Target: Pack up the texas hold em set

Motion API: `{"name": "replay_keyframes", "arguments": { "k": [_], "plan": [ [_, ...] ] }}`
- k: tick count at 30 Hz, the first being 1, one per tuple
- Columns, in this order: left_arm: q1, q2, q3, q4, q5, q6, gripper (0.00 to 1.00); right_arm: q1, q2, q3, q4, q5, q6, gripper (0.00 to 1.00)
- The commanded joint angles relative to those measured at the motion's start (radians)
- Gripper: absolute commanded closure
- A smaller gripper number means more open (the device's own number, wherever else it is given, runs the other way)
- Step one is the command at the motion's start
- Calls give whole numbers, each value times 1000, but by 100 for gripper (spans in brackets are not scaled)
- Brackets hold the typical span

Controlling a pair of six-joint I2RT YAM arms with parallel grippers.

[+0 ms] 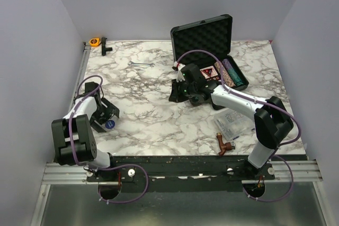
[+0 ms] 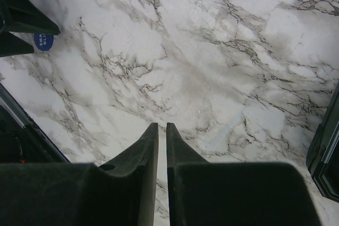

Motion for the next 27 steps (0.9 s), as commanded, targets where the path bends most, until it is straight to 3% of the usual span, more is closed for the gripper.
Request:
{"name": "replay_keyframes", "arguments": {
  "k": [1,9,20,27],
  "plan": [
    [16,82,11,-15,-49,5,13,4,-34,-21,39,-19,3,86],
    [19,159,25,-20,-48,-5,27,4,-38,-24,33,11,-4,86],
    [22,251,78,-74,-59,-47,29,4,-41,-20,28,18,-9,86],
    [27,285,80,-48,-53,-49,57,4,-38,-20,27,26,-11,86]
  ]
}}
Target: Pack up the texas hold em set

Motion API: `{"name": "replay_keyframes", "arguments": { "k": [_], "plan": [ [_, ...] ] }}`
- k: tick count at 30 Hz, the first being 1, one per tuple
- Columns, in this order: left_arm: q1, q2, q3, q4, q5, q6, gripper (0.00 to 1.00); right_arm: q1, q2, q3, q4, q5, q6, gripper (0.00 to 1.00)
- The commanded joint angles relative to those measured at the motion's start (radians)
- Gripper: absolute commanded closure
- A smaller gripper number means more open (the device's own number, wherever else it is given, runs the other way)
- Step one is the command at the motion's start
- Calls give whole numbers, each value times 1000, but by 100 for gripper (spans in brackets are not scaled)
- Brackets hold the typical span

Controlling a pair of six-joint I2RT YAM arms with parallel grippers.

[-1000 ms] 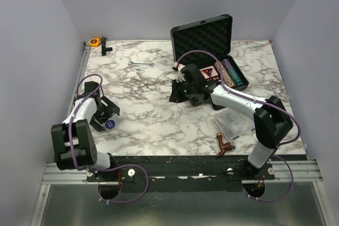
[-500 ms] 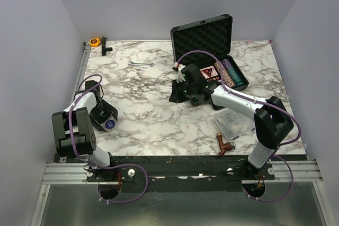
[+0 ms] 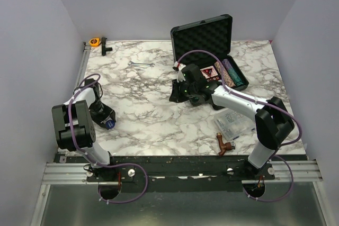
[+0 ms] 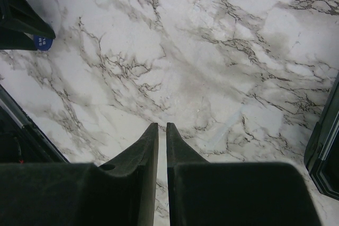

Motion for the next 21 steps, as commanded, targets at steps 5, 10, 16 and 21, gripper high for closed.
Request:
{"name": "replay_keyframes", "arguments": {
  "k": [5,10,16,21],
  "plan": [
    [4,68,-68,103,-50,-14,67,4,-19,-3,12,16,-13,86],
    [-16,15,-70,103,-47,16,80,4,-12,-3,12,13,-13,86],
    [-156,-59,-23,60,-56,46,82,3,-22,-8,12,45,3,86],
    [-354,-53,83,23,-42,37,86,0,-81,-47,33,169,37,89]
  ]
}}
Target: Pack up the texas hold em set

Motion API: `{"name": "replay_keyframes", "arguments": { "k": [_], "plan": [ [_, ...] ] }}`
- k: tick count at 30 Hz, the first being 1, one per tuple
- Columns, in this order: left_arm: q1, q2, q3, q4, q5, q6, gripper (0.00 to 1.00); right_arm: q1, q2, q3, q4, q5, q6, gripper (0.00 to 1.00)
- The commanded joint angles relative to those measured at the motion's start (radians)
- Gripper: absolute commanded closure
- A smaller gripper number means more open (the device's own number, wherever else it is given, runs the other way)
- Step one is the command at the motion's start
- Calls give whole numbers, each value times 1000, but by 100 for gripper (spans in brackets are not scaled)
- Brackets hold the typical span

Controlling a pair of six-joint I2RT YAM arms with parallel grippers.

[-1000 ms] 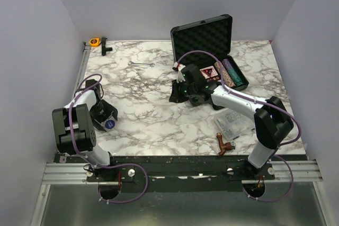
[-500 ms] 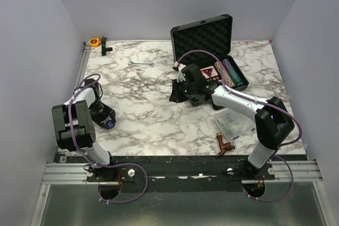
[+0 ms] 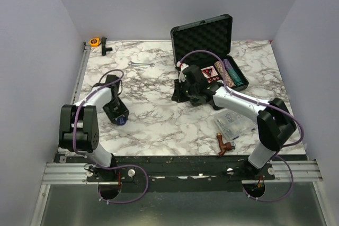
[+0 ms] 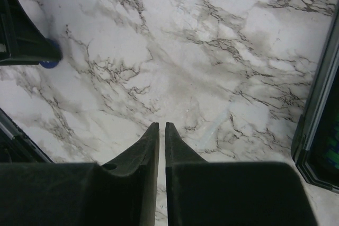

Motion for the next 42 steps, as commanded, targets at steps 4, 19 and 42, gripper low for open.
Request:
{"name": "replay_keyframes", "arguments": {
  "k": [4,19,42],
  "plan": [
    [-292,32,224,-38,12,3,88,-50,-136,-89,36,171,76,90],
    [-651,131,597,61,146,336,93,-451,-259,-321,189,-410,272,89],
    [-779,-13,435,221,89,789,100,-414,135,-33,163,-892,269,42]
  ]
}}
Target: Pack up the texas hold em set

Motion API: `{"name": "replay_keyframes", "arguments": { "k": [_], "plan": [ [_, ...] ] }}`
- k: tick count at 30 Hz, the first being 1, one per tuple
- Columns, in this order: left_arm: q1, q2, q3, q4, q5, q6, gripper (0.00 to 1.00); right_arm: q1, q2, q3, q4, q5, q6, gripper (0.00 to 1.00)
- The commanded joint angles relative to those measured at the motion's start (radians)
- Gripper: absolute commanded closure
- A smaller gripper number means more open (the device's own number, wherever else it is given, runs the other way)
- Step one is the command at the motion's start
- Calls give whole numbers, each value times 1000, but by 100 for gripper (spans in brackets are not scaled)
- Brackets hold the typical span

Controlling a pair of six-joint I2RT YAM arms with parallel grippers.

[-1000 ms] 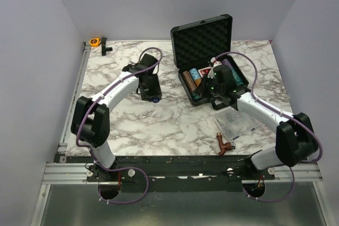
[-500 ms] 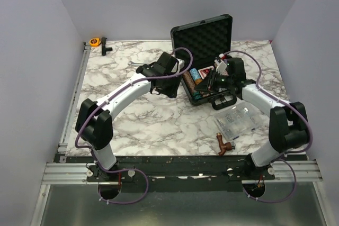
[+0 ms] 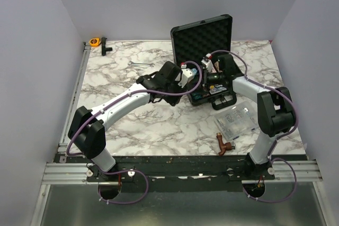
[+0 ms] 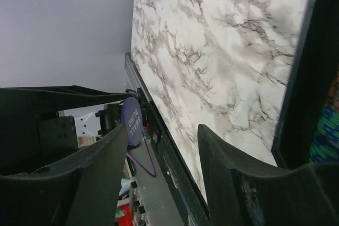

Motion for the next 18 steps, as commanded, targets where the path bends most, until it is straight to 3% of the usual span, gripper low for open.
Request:
{"name": "replay_keyframes", "arguments": {
  "k": [1,13,15,18],
  "plan": [
    [-10,-25,-8,36,-20,40,100,61,36,56,-35,-69,-39,42],
    [-26,-2,-1,19,-28,39,100,151,56,36,-31,-70,-36,51],
    [-28,1,2,17,-34,39,100,157,53,27,-27,-66,-36,56],
    [-28,7,5,13,-32,36,100,160,48,10,-3,-67,-18,70]
  ]
}}
